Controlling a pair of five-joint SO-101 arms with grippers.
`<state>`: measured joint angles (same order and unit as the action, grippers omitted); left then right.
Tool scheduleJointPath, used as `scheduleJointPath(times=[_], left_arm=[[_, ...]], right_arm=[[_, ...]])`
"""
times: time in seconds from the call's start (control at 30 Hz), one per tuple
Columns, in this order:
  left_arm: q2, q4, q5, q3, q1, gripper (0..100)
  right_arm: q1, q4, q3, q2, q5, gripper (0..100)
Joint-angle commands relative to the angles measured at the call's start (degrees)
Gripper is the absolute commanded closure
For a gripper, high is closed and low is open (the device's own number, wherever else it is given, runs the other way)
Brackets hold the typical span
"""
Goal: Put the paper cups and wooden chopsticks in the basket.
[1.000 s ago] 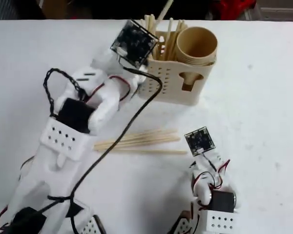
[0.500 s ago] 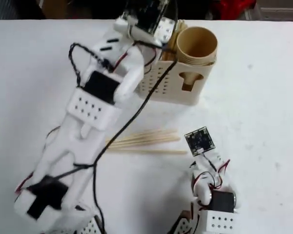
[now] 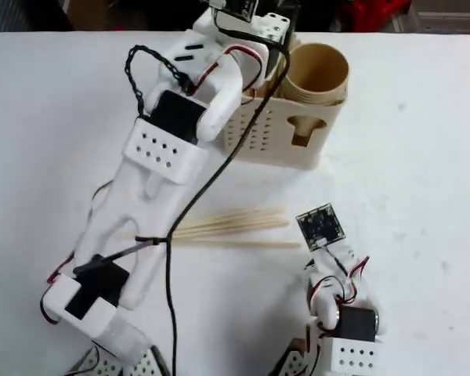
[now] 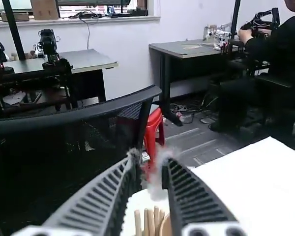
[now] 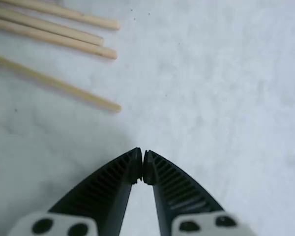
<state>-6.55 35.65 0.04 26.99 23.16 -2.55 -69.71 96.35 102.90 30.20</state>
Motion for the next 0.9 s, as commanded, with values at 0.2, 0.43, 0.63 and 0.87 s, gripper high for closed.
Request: scheduleJointPath(times=[0.2, 0.43, 0.63, 0.87], left_arm=[[11.74, 37.27, 0.26, 2.73, -2.68, 89], [15.43, 60.92, -11.87, 2.20, -2.59, 89], [15.69, 60.22, -21.19, -18.55, 1.98, 89], [15.16, 32.97, -29.63, -48.53, 2.95, 88]], right_arm=[[-0.22, -0.48, 0.44, 0.40, 0.70, 97.9], [-0.22, -0.48, 0.44, 0.40, 0.70, 98.1], [-0.31, -0.48, 0.44, 0.40, 0.70, 98.1], [-0.31, -0.57, 0.44, 0.40, 0.70, 98.1]])
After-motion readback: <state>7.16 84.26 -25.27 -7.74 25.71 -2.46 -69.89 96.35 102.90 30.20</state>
